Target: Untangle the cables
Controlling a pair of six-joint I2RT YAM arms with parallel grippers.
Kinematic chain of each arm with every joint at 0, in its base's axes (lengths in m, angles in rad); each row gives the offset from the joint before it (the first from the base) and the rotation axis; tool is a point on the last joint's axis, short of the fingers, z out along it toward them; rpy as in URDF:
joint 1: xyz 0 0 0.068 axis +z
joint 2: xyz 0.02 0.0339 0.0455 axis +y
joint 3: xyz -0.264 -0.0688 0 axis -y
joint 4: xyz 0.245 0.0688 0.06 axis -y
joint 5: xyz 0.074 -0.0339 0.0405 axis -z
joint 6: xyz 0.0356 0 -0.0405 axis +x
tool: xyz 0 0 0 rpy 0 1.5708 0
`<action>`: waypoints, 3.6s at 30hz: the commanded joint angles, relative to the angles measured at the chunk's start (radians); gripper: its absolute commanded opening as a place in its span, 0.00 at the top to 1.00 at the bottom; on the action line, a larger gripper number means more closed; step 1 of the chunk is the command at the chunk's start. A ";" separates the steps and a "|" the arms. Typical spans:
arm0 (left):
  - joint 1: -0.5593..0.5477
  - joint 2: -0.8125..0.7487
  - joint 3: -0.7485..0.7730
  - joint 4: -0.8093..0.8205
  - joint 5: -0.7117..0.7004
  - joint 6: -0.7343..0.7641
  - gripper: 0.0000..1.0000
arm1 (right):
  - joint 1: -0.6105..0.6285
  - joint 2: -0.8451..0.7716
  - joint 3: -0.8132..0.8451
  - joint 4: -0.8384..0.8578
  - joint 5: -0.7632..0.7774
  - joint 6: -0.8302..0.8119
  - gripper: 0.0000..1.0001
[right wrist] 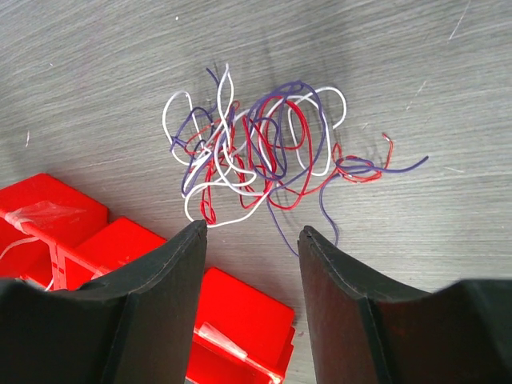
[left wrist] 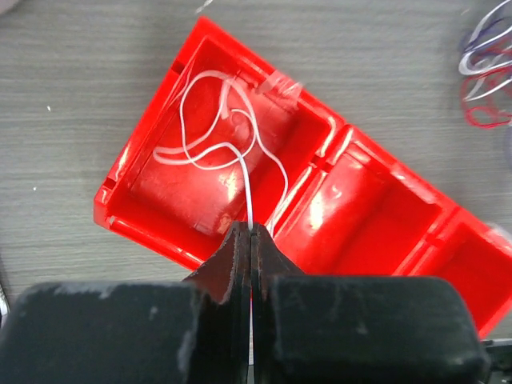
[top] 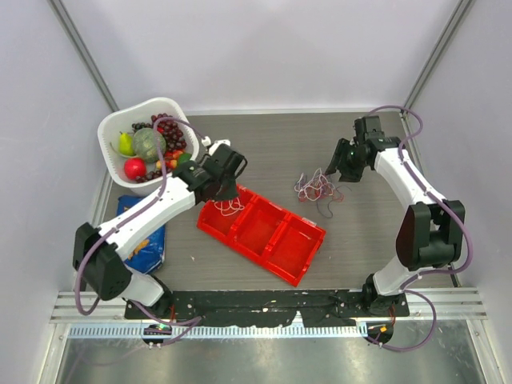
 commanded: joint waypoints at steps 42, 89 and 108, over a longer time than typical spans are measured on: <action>0.028 0.252 0.157 0.346 0.672 0.106 0.27 | 0.004 0.193 0.081 0.047 -0.201 0.048 0.57; -0.063 0.730 0.458 0.476 0.475 -0.250 0.50 | 0.036 0.108 -0.080 0.083 -0.240 0.093 0.74; -0.058 0.805 0.526 0.413 0.471 -0.319 0.74 | 0.036 0.108 -0.076 0.077 -0.227 0.083 0.74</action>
